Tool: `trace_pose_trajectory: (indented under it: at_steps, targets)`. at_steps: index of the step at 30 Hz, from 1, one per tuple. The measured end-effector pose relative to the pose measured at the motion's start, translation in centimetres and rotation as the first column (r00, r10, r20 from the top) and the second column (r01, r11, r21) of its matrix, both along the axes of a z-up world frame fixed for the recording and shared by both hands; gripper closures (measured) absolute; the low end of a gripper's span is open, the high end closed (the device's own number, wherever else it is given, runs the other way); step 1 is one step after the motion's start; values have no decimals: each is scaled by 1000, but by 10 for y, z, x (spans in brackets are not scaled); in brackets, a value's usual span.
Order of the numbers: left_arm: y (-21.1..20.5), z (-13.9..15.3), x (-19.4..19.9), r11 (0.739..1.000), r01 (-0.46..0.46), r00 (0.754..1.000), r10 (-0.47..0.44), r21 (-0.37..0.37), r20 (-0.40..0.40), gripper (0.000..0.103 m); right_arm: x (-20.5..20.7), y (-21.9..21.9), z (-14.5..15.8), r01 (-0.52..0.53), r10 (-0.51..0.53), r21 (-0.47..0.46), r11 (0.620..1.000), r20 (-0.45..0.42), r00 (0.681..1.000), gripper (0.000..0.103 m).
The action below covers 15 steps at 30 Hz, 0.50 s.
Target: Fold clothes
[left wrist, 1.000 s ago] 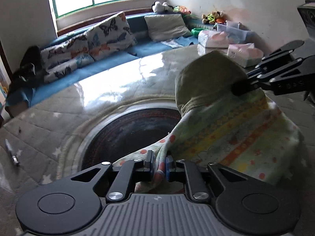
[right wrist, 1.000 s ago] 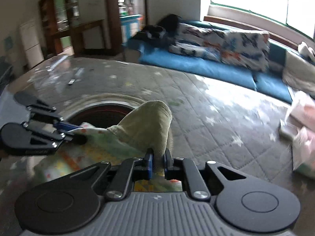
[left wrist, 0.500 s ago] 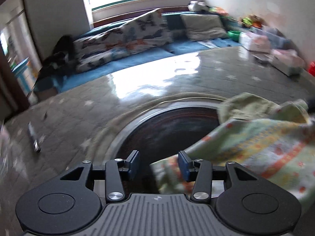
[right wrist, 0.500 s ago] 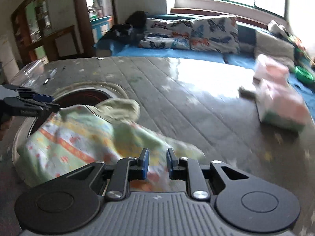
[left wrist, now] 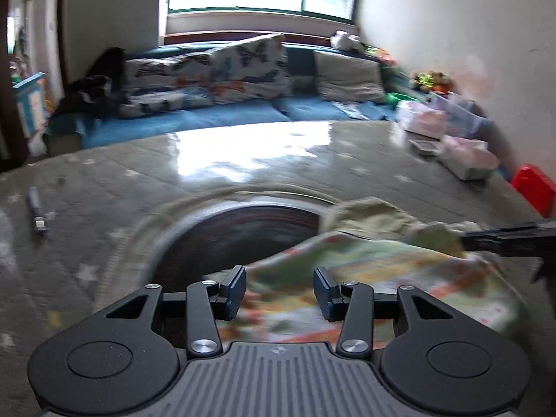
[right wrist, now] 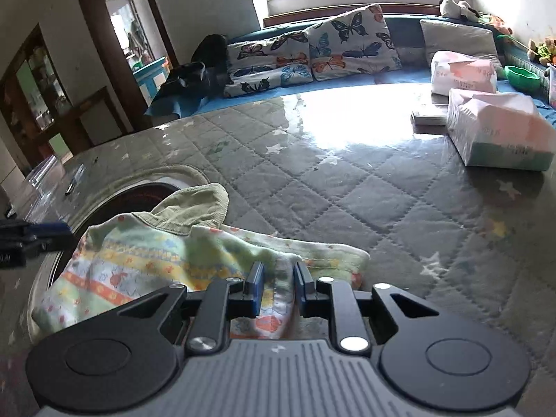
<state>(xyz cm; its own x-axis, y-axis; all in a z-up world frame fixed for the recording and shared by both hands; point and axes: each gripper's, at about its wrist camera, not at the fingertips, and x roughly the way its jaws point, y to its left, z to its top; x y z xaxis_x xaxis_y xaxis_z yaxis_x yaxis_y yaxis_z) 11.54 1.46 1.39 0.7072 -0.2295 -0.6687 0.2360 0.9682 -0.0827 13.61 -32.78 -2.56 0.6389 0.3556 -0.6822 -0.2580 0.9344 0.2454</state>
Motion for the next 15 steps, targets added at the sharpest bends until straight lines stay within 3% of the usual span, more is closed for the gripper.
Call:
trace_pose_trajectory:
  at_steps: [1, 5, 10, 15]
  targets:
    - [-5, -2, 2, 1000, 9, 1000, -9, -1, -5, 57, -1, 2, 1, 6, -6, -4, 1000, 8, 1000, 97]
    - [-14, -14, 9, 1000, 5, 1000, -4, 5, -25, 57, -13, 5, 13, 42, -38, -50, 998, 87, 996, 98]
    - [-10, -30, 20, 999, -40, 998, 42, 29, -51, 57, -6, 2, -2, 62, -59, -75, 995, 41, 997, 96]
    - [-2, -26, 18, 998, -59, 997, 59, 11, -53, 57, -8, -1, 14, 88, -81, -86, 992, 84, 993, 94]
